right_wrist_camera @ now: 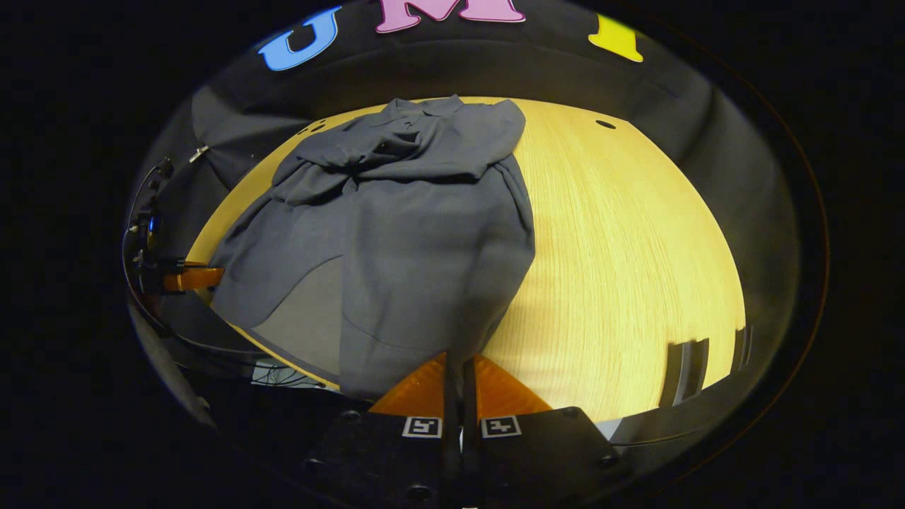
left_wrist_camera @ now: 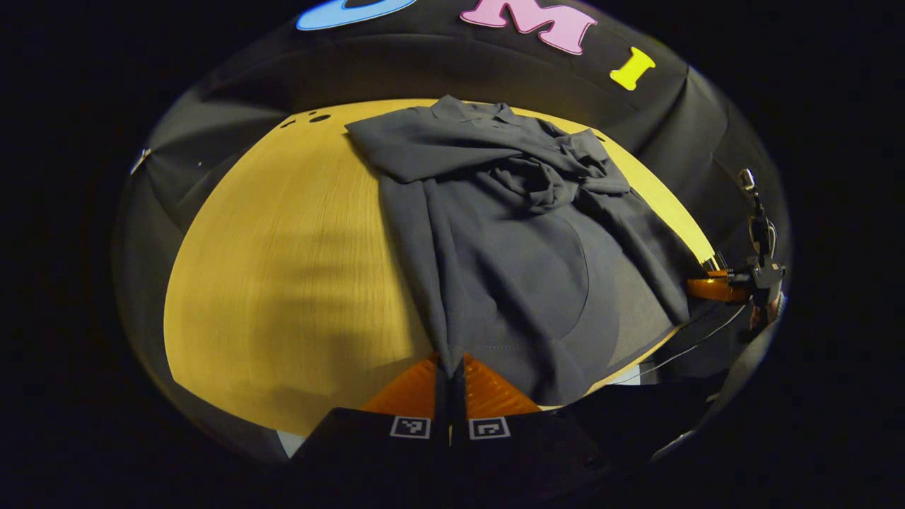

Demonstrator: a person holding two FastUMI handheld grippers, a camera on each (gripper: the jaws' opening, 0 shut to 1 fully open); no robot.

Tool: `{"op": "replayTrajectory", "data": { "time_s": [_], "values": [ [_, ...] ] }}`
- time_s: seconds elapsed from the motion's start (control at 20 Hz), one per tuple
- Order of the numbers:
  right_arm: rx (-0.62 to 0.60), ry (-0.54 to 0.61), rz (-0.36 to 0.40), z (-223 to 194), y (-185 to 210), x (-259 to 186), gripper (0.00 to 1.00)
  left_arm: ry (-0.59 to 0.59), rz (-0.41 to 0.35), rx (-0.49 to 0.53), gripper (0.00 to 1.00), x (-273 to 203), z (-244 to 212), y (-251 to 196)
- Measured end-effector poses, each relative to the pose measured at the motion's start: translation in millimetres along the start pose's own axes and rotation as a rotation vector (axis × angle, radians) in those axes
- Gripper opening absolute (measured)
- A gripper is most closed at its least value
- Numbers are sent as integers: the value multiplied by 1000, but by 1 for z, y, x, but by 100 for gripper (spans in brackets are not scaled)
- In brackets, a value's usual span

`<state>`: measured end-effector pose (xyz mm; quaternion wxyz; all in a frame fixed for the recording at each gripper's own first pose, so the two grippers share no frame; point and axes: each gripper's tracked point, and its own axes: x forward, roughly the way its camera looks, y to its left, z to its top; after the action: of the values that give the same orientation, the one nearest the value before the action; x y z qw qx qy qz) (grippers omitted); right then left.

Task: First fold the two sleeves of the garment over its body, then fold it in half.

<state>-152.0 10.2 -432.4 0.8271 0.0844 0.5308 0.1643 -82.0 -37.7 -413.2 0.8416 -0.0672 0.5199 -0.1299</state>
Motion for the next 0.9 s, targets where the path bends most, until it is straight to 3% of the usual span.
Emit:
{"op": "replayTrajectory", "data": {
  "time_s": [0.2,0.35,0.6,0.9],
  "values": [
    [53,21,23,-18,3,-15,6,47,28,-12,6,-17,-31,6],
    [41,17,46,-22,10,-28,5,35,35,45,6,-33,-31,0],
    [46,-57,51,14,12,-47,6,-53,27,43,6,-54,6,-8],
    [64,-193,58,87,8,-64,5,-185,43,32,5,-74,78,-4]
  ]
}}
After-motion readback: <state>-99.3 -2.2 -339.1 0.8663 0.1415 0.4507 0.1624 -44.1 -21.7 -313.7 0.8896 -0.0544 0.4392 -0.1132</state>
